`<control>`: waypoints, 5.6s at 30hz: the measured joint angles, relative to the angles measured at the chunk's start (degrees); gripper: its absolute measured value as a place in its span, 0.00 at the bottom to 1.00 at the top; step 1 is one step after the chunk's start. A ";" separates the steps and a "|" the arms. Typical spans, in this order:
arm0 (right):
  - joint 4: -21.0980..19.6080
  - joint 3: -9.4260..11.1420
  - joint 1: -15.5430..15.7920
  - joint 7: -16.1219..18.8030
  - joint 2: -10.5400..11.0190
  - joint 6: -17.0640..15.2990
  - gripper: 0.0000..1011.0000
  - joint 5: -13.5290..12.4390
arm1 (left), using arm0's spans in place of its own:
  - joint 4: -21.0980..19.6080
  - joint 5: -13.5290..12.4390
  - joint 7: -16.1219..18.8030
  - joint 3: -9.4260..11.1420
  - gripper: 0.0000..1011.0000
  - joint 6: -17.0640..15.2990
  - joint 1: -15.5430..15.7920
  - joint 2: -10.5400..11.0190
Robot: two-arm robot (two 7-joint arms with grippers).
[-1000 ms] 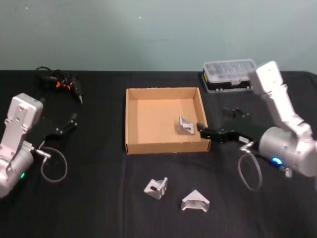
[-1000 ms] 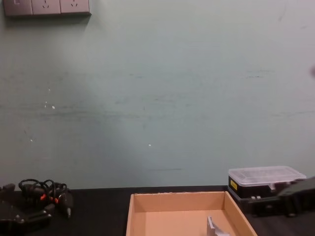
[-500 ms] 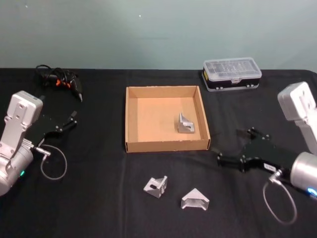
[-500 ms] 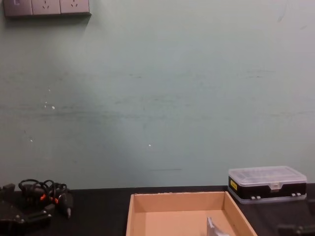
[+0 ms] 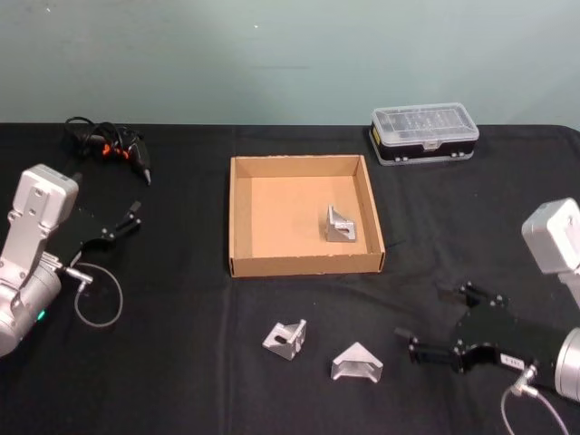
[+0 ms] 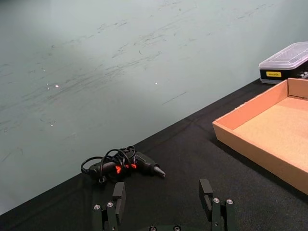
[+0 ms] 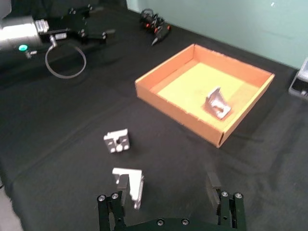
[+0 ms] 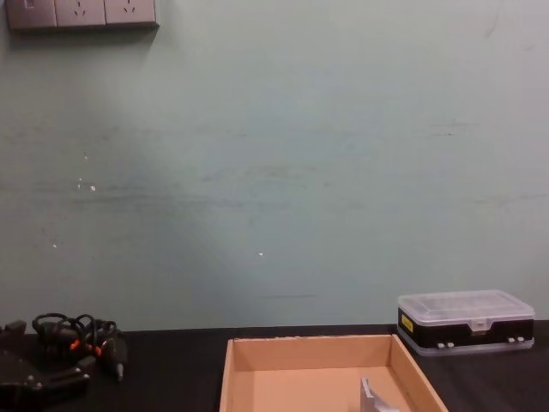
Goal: Use one hand to pick up the angle iron from the table and place it into the box.
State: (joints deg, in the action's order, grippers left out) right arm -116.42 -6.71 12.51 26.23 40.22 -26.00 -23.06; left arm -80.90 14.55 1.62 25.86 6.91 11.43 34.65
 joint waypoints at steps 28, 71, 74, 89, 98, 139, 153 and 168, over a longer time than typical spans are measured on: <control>3.05 -9.72 -1.61 -2.40 1.24 0.47 0.99 0.98 | 0.00 0.00 0.00 0.00 0.99 0.00 0.00 0.00; 7.89 -13.88 -5.30 -4.93 -3.10 0.63 0.76 3.98 | 0.00 0.00 0.00 0.00 0.99 0.00 0.00 0.00; 8.03 -13.86 -5.28 -4.90 -3.22 0.61 0.69 4.08 | 0.00 0.00 0.00 0.00 0.99 0.00 0.00 0.00; 8.61 -13.80 -5.18 -4.52 -3.63 0.76 0.20 4.66 | 0.00 0.00 0.00 0.00 0.99 0.00 0.00 0.00; 8.73 -13.67 -5.29 -4.45 -3.97 0.94 0.06 4.95 | 0.00 0.00 0.00 0.00 0.99 0.00 0.00 0.00; 19.01 -20.60 -27.35 -11.64 -18.92 -1.22 0.06 15.65 | 0.00 0.00 0.00 0.00 0.99 0.00 0.00 0.00; 31.20 -24.16 -34.61 -13.07 -25.32 -1.49 0.06 21.73 | 0.00 0.00 0.00 0.00 0.99 0.00 0.00 0.00; 39.07 -23.98 -37.66 -13.14 -29.32 -0.77 0.06 24.53 | 0.00 0.00 0.00 0.00 0.99 0.00 0.00 0.00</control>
State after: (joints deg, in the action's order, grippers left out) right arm -77.35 -30.69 -25.15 13.09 10.90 -26.77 1.47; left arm -80.90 14.55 1.62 25.86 6.91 11.43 34.65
